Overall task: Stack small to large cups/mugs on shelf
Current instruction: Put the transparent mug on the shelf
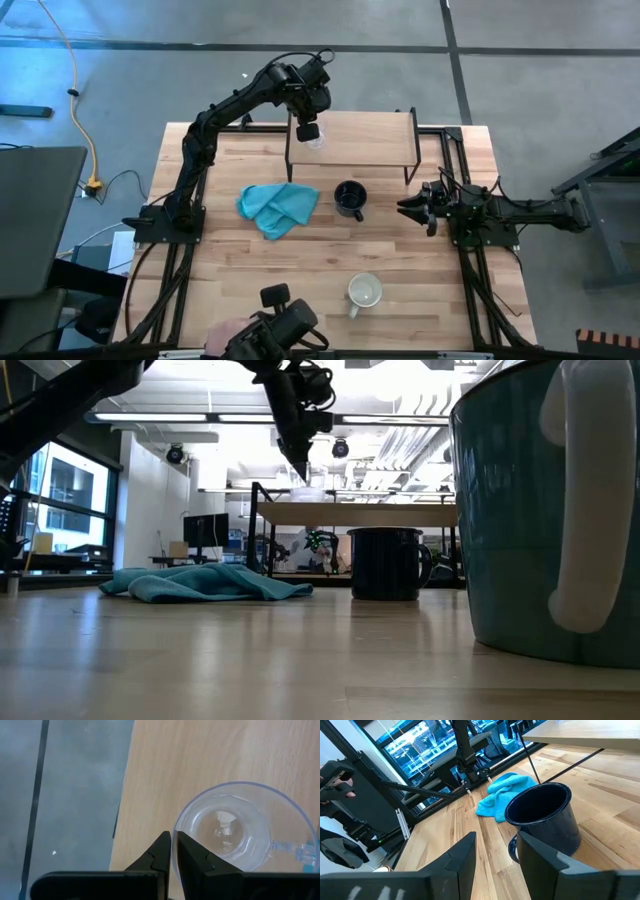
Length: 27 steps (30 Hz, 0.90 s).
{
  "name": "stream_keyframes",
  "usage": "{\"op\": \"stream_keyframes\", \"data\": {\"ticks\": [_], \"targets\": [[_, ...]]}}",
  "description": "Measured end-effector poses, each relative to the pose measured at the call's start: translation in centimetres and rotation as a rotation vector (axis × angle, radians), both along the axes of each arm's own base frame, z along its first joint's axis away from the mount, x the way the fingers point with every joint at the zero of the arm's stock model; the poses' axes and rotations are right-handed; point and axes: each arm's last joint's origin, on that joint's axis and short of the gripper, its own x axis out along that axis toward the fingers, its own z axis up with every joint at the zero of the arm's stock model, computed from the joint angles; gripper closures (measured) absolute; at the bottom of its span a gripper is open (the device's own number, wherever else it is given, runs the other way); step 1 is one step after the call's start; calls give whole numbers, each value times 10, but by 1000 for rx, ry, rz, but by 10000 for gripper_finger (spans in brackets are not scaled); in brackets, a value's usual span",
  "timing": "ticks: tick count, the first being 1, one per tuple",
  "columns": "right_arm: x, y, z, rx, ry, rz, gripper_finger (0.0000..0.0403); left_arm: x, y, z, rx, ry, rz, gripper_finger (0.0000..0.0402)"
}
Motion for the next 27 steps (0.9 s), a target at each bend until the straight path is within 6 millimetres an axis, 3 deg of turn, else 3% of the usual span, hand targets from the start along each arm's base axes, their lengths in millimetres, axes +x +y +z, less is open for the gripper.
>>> {"op": "stream_keyframes", "data": {"ticks": [27], "targets": [[0,0,0,0,0,0,269,-1,-2,4,-12,-26,-7,385]]}}
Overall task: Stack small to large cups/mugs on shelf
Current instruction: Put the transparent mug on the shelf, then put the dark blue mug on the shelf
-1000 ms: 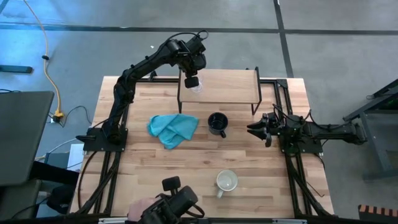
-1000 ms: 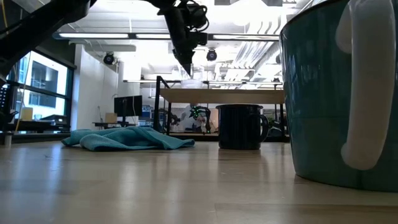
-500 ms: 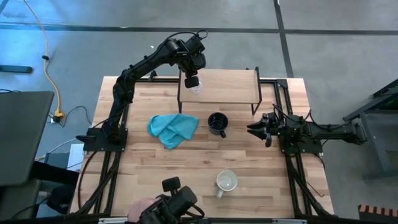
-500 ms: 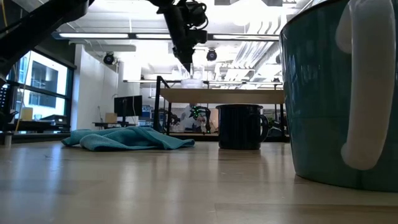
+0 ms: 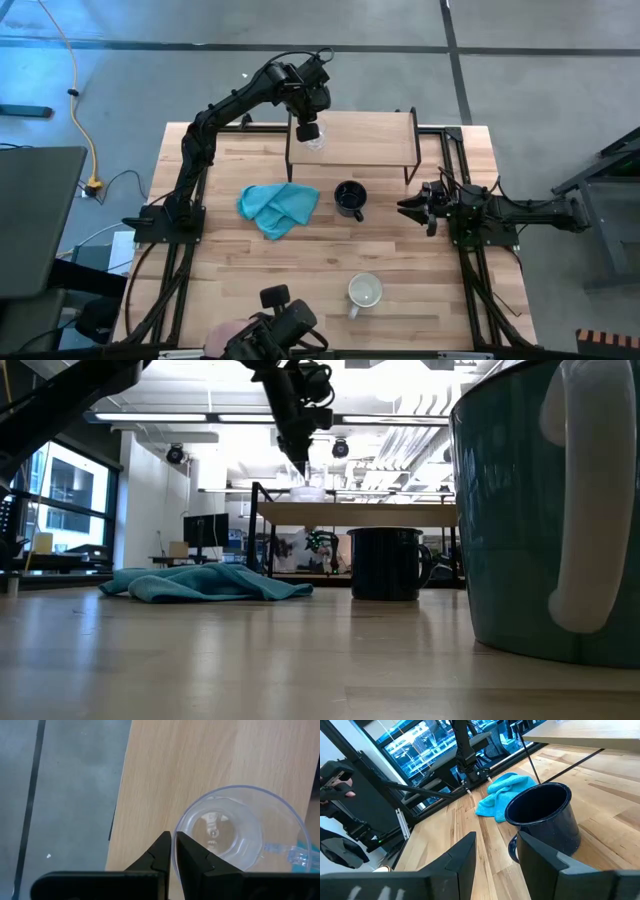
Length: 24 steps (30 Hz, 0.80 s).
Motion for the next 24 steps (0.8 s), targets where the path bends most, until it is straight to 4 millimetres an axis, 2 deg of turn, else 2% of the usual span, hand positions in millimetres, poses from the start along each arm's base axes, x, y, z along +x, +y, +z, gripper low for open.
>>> {"op": "stream_keyframes", "data": {"ticks": [9,18,24], "targets": [[0,0,0,0,0,0,269,-2,-1,0,-9,16,-6,379],[0,0,0,0,0,0,269,-2,-1,0,7,25,1,297],[0,0,0,0,0,0,269,-2,-1,0,4,21,13,267]]}}
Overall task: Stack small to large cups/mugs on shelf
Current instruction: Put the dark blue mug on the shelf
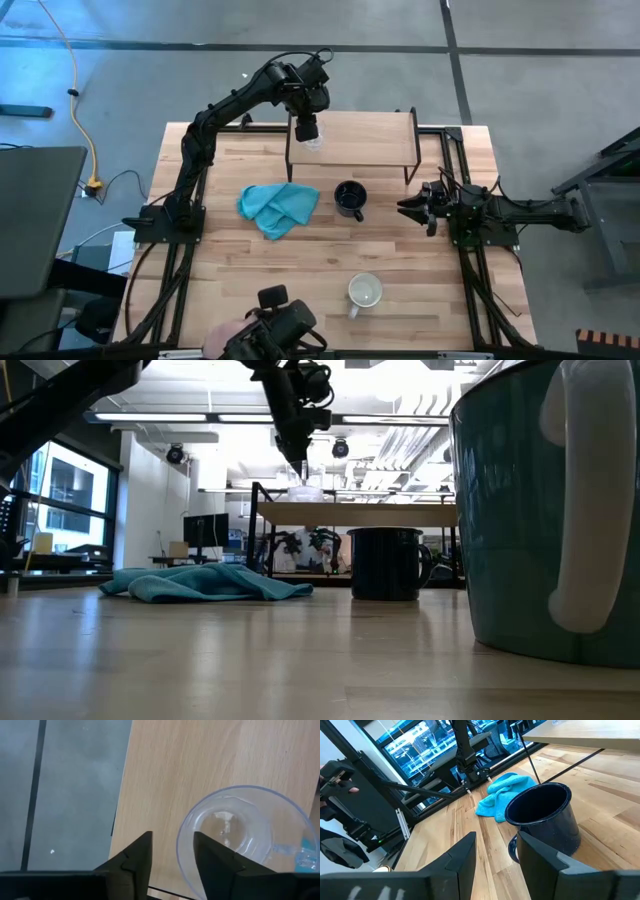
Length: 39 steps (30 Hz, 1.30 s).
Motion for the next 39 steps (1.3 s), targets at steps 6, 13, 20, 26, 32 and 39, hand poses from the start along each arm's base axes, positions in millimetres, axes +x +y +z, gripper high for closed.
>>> {"op": "stream_keyframes", "data": {"ticks": [6,13,20,26,32,39], "targets": [[0,0,0,-1,0,0,269,0,-1,0,-26,-23,10,252],[0,0,0,0,0,0,269,0,-1,0,-43,-33,26,249],[0,0,0,0,0,0,269,-3,-5,9,-34,-55,21,249],[0,0,0,-7,0,1,269,-8,-10,20,-20,-78,19,250],[0,0,0,-7,0,1,269,-17,-17,36,-6,-121,39,250],[0,0,0,1,0,0,269,-37,-35,71,-10,-255,79,250]]}}
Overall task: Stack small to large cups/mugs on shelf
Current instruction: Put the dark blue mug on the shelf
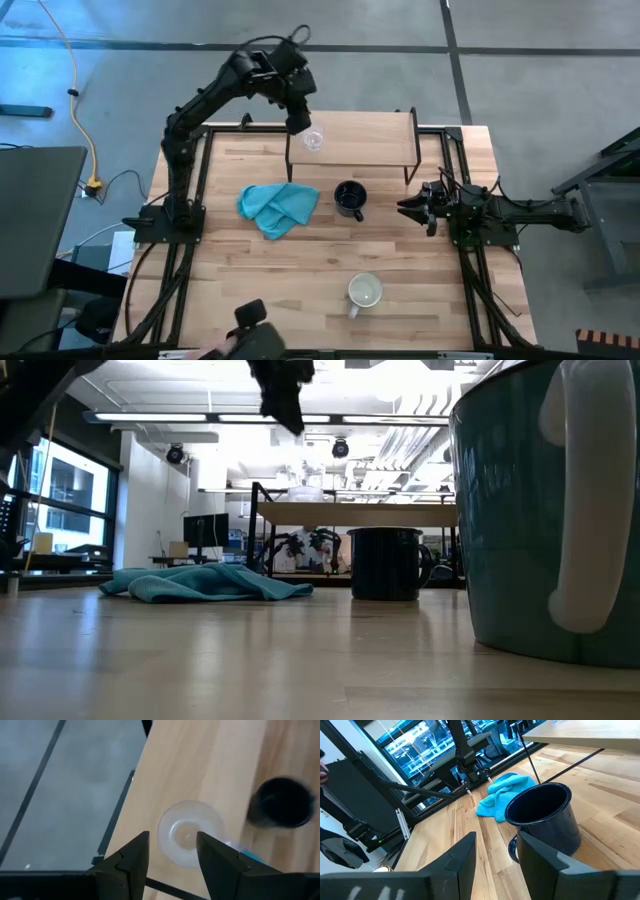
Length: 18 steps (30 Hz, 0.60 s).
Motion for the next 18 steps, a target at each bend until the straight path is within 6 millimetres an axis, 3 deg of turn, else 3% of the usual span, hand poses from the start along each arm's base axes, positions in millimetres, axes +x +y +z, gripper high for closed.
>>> {"op": "stream_keyframes", "data": {"ticks": [10,18], "targets": [[0,0,0,7,0,-1,269,-32,-41,55,-99,-296,7,250],[0,1,0,62,-2,42,269,-25,-96,69,-164,-325,-116,250]]}}
